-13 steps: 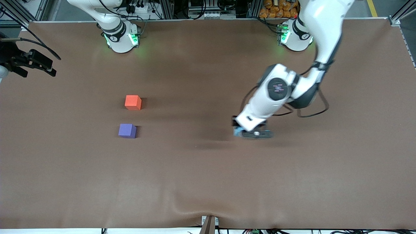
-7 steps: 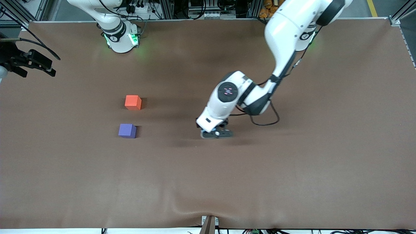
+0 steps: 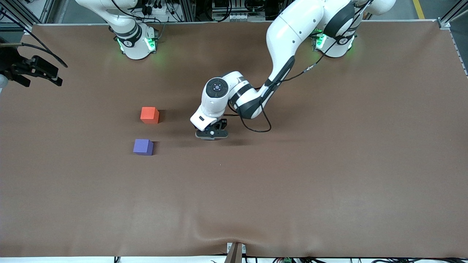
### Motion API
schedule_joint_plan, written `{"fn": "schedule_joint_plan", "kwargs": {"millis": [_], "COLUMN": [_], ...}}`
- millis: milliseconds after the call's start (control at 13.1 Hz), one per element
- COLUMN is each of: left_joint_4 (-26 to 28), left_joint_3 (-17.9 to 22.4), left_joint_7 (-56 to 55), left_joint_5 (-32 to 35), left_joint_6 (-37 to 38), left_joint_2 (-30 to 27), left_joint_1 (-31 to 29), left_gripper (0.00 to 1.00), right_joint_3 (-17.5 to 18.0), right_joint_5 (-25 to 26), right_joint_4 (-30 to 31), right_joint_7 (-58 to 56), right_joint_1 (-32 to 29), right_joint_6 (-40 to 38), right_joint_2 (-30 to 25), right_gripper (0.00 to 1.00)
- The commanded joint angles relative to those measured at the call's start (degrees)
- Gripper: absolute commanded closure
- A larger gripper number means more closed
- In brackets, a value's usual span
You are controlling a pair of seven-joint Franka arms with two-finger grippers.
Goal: Place blue block between orange and purple blocks
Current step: 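Carry the light blue block with the left gripper toward the orange block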
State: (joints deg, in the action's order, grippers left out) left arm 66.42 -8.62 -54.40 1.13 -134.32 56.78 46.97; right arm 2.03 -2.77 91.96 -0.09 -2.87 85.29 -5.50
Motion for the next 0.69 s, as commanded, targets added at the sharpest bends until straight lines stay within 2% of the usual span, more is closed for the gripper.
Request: {"fn": "schedule_joint_plan", "kwargs": {"millis": [0, 76, 153, 229, 458, 611], "left_joint_4": [-2.7, -2.61, -2.61, -2.52, -2.26, -2.26], "left_joint_3": [1.41, 1.5, 1.58, 1.67, 1.67, 1.5], "left_joint_7": [-0.44, -0.61, -1.22, -1.93, -2.55, -2.81], "left_joint_5": [-0.69, -0.69, -0.69, -0.69, -0.6, -0.6], "left_joint_6": [-1.91, -1.92, -2.09, -2.18, -1.39, 2.98], "left_joint_2": [2.63, 2.63, 2.72, 2.63, 1.5, -1.92], "left_joint_1": [1.8, 2.24, 2.6, 2.6, 2.78, 2.08], "left_gripper": [0.81, 0.74, 0.44, 0.0, 0.0, 0.0], "right_joint_3": [0.34, 0.34, 0.34, 0.34, 0.34, 0.34], "right_joint_5": [0.31, 0.31, 0.14, -0.04, -0.04, -0.04], "right_joint_4": [-1.08, -0.99, -0.99, -0.99, -1.08, -1.08], "right_joint_7": [-0.79, -0.79, -0.79, -0.79, -0.7, -0.79], "right_joint_1": [-0.56, -0.56, -0.56, -0.64, -0.64, -0.64], "right_joint_6": [-0.65, -0.65, -0.56, -0.65, -0.56, -0.56], "right_joint_2": [0.4, 0.4, 0.49, 0.4, 0.49, 0.49], "right_gripper": [0.0, 0.0, 0.0, 0.0, 0.0, 0.0]}}
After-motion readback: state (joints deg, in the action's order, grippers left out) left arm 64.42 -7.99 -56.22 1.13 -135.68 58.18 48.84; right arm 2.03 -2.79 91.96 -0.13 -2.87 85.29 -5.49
